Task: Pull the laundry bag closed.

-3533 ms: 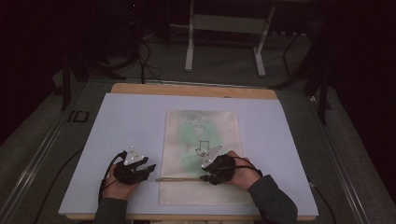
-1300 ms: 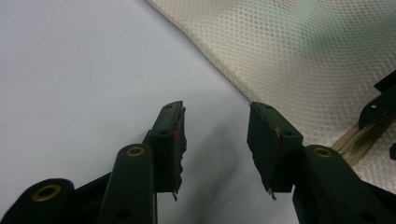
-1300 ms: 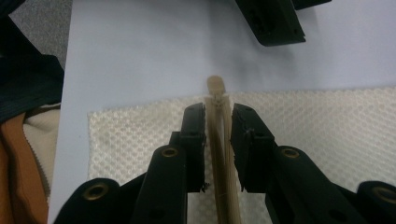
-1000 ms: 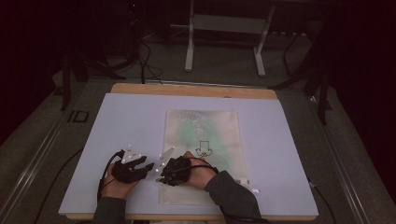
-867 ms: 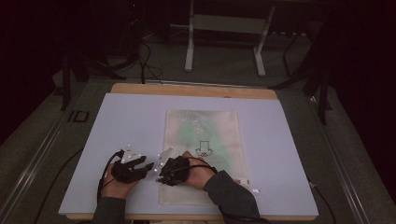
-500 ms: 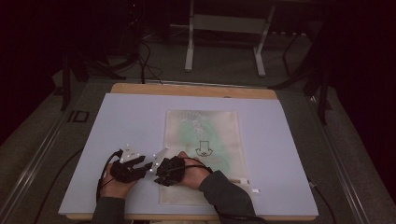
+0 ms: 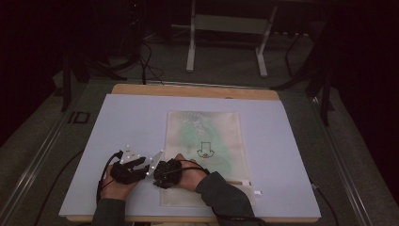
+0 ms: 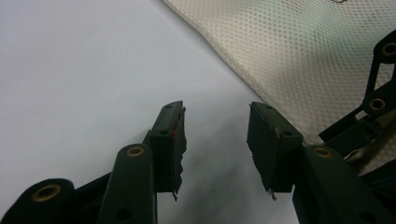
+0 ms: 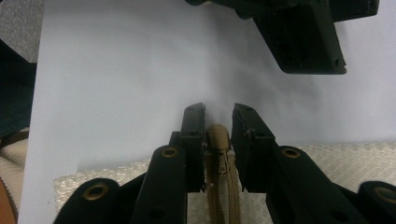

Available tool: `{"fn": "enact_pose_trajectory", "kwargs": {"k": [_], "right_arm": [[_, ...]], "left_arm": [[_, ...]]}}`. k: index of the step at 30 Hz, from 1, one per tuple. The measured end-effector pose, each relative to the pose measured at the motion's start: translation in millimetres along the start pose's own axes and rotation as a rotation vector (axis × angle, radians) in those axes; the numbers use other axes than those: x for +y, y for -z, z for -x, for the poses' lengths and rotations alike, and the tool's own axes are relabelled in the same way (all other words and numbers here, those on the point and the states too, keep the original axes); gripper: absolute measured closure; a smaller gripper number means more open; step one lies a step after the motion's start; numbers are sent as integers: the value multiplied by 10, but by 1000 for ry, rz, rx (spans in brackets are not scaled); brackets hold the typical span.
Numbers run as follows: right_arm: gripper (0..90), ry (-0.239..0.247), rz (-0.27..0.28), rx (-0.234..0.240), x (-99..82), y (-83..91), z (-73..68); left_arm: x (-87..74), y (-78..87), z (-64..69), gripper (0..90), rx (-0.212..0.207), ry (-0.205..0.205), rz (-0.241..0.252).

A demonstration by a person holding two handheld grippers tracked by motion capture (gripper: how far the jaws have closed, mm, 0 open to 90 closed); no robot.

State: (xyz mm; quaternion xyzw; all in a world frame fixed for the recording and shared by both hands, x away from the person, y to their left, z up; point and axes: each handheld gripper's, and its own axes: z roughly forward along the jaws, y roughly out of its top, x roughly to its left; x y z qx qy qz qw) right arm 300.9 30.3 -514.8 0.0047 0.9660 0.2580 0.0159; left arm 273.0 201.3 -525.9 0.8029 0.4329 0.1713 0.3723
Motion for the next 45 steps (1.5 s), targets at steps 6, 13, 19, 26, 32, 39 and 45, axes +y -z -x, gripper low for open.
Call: {"fn": "enact_pose_trajectory", "kwargs": {"k": [6,13,19,26,32,39,45], "right_arm": [[807,9,-14,1,21,-3,-4],[809,10,-3,0,27,26,-8],[809,11,28,-3,38,105,-9],[810,6,51,-3,-9,228,-15],[810,3,61,-11,-82,300,-36],[810,-7,45,-3,-191,332,-20],[805,-21,34,16,-241,298,20]], "left_arm": [[0,2,-5,555,3,0,-3],[-1,0,-9,555,4,0,-3],[-3,2,-9,555,6,3,-1],[-2,0,-7,555,6,1,-2],[-3,-2,-4,554,6,0,-5],[-1,-6,4,554,5,-2,-6],[0,-5,11,554,4,-8,-9]]}}
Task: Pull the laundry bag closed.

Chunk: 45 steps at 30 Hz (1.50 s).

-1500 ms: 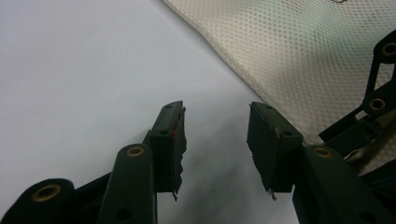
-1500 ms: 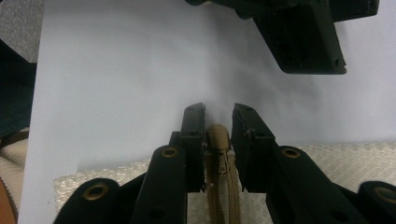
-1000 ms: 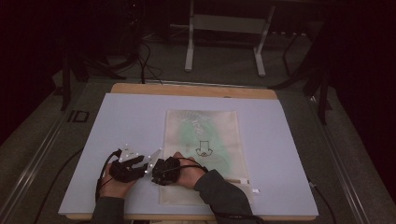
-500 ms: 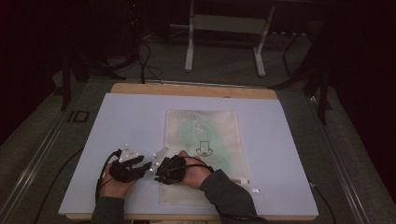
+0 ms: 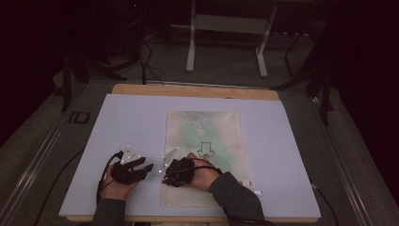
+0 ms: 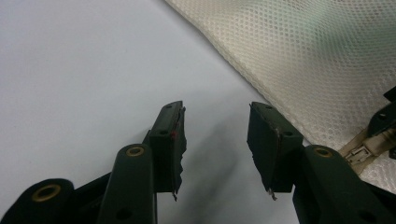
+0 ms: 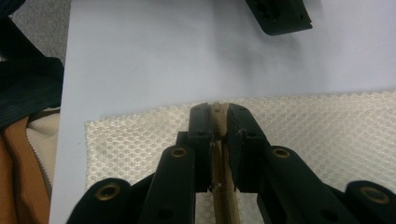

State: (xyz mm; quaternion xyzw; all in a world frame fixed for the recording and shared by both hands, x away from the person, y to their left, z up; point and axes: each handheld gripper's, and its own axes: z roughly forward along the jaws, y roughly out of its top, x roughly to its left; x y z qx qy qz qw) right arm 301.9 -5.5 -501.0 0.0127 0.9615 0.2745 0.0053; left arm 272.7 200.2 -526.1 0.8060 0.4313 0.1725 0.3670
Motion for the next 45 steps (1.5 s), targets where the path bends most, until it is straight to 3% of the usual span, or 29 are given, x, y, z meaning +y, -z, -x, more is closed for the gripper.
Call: {"fn": "enact_pose_trajectory", "kwargs": {"k": [15,24,31,36,41,45], "right_arm": [[817,-42,-22,29,-74,-93,39],[821,-26,-12,18,-87,-101,29],[821,-17,-9,9,-97,-101,12],[821,-14,-7,3,-107,-99,5],[821,-13,-4,-2,-109,-101,-4],[821,-4,-2,-12,-106,-103,-13]], "left_arm": [[7,2,62,554,-26,-15,3],[27,4,143,559,-66,-23,12],[51,-45,238,577,-95,-53,-5],[76,-98,328,652,-116,-80,-21],[91,-121,377,799,-133,-108,-35],[99,-127,388,850,-136,-109,-36]]}}
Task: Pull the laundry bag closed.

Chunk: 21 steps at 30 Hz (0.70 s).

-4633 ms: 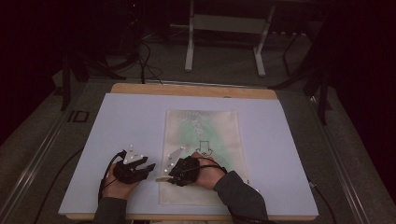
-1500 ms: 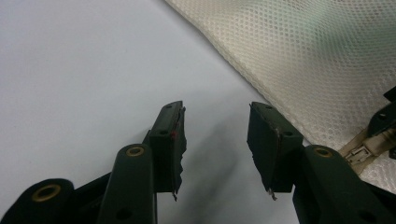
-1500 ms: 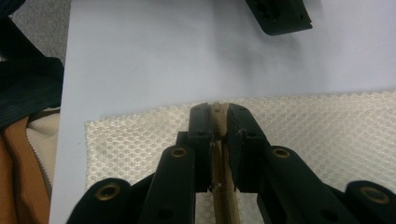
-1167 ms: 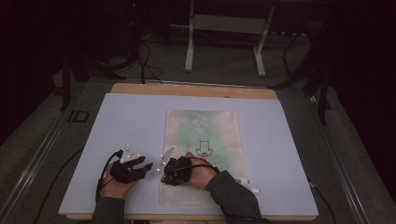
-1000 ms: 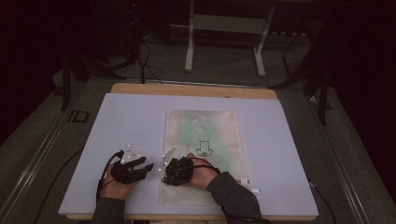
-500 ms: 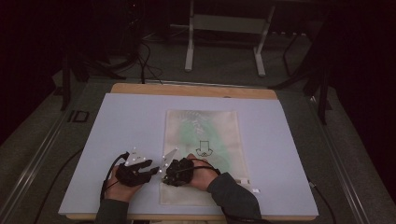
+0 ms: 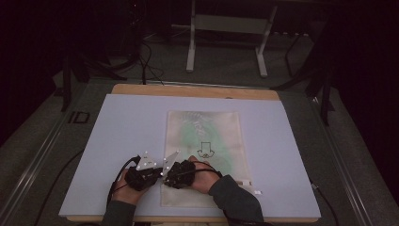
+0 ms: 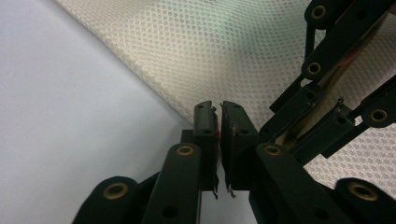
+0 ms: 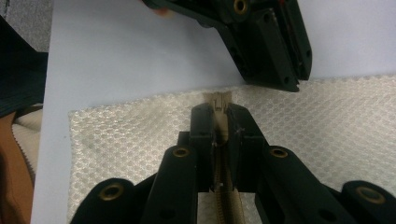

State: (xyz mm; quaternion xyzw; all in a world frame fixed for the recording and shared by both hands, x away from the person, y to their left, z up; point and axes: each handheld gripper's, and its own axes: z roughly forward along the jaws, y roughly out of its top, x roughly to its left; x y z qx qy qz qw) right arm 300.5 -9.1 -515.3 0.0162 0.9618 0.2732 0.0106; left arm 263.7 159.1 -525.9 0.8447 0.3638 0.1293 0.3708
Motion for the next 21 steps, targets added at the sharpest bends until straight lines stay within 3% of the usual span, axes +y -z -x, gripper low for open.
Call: {"fn": "enact_pose_trajectory", "kwargs": {"k": [21], "right_arm": [[821,12,-6,-16,29,-7,-8]], "left_arm": [[11,-65,20,867,-30,7,-26]]}}
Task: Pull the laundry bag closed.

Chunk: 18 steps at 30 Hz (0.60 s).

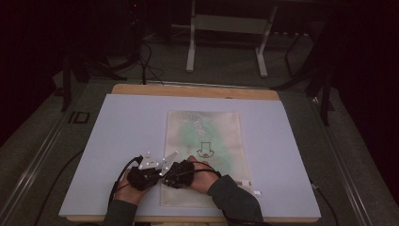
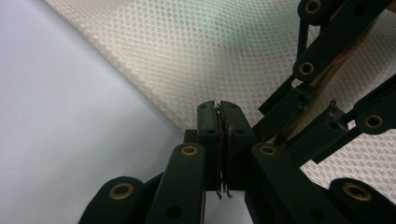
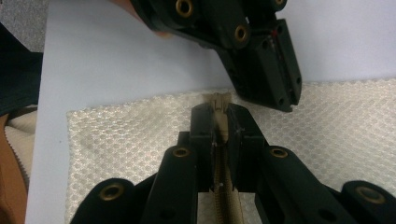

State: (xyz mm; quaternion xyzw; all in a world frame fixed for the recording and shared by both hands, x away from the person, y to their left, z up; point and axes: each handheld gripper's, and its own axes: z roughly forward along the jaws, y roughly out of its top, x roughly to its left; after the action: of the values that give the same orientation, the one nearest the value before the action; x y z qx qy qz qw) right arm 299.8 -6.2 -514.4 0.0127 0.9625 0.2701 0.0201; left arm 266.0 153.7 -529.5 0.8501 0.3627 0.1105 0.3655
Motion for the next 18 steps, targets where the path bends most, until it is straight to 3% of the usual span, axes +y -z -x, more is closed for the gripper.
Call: {"fn": "enact_pose_trajectory", "kwargs": {"k": [7,18], "right_arm": [[822,10,-9,1,-2,3,-2],[824,8,0,13,-44,20,20]], "left_arm": [[-2,-19,-15,878,-18,21,-23],[49,-30,31,896,16,-18,-71]]}}
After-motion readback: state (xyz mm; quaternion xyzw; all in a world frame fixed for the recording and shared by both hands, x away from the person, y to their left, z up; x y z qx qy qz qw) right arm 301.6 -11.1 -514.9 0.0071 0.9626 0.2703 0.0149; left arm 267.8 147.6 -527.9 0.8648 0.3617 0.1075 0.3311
